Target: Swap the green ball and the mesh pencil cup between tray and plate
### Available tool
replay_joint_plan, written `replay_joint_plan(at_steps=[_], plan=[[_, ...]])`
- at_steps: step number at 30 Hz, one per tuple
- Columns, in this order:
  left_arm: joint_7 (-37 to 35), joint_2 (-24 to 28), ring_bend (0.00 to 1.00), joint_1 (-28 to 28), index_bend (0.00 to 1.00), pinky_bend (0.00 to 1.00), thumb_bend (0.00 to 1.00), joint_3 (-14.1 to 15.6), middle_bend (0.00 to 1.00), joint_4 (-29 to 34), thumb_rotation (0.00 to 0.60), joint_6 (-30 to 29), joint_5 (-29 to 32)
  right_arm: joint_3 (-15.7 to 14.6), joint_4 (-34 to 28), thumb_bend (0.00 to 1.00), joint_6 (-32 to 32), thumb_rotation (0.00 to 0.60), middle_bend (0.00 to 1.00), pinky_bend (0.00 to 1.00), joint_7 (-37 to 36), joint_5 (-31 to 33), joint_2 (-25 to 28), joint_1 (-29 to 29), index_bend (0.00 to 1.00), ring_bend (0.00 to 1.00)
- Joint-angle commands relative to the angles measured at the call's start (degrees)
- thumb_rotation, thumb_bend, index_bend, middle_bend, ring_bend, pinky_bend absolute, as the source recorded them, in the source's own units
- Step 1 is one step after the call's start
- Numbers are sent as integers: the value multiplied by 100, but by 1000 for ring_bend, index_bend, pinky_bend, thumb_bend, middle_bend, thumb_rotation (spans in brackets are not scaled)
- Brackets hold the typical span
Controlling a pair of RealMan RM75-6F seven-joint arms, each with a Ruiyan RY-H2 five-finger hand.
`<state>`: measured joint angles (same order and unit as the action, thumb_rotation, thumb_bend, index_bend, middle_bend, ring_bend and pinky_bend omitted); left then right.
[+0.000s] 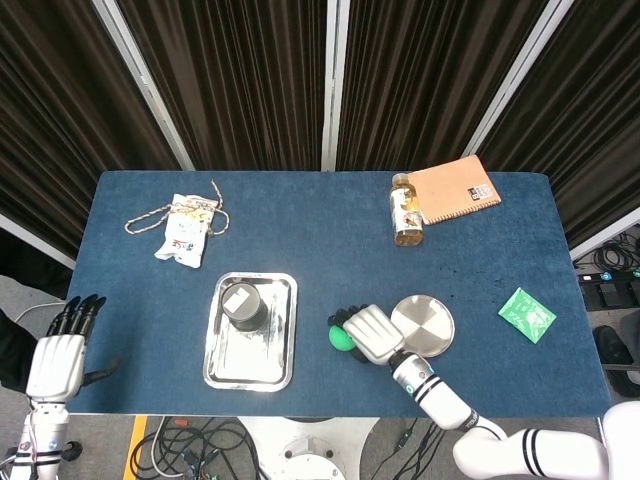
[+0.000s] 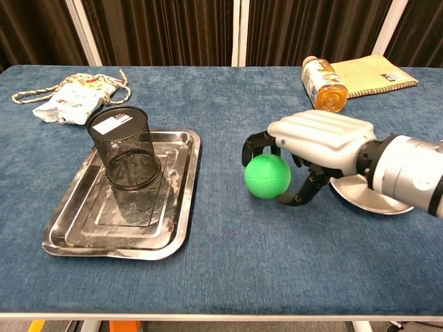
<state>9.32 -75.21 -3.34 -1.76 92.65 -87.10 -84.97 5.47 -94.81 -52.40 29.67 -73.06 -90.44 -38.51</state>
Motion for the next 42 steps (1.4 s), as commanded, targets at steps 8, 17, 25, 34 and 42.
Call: replay_joint_plan(at_steps=[8, 17, 25, 34, 42], plan=[[-82, -10, 25, 14, 110, 174, 104, 11, 87, -56, 600, 22, 9, -41, 210, 248, 192, 600, 416, 433, -89, 183, -148, -170, 413, 346], [-144, -10, 25, 17, 110, 174, 103, 14, 87, -84, 600, 41, 8, -106, 102, 194, 272, 600, 269, 289, -104, 314, -36, -249, 243, 171], [-137, -10, 25, 11, 110, 174, 104, 2, 87, -81, 600, 42, 1, -132, -13, 183, 181, 600, 206, 257, -154, 315, 67, -265, 153, 116], [-155, 40, 25, -33, 110, 174, 104, -53, 87, -40, 600, 43, -27, -185, -523, 183, -469, 600, 162, 227, -283, -34, 675, 26, 97, 76], [-139, 88, 25, -574, 84, 174, 104, -389, 86, 150, 600, 386, -239, -238, -898, 177, -1986, 600, 115, 195, -957, -356, 1821, 1028, 25, 17]])
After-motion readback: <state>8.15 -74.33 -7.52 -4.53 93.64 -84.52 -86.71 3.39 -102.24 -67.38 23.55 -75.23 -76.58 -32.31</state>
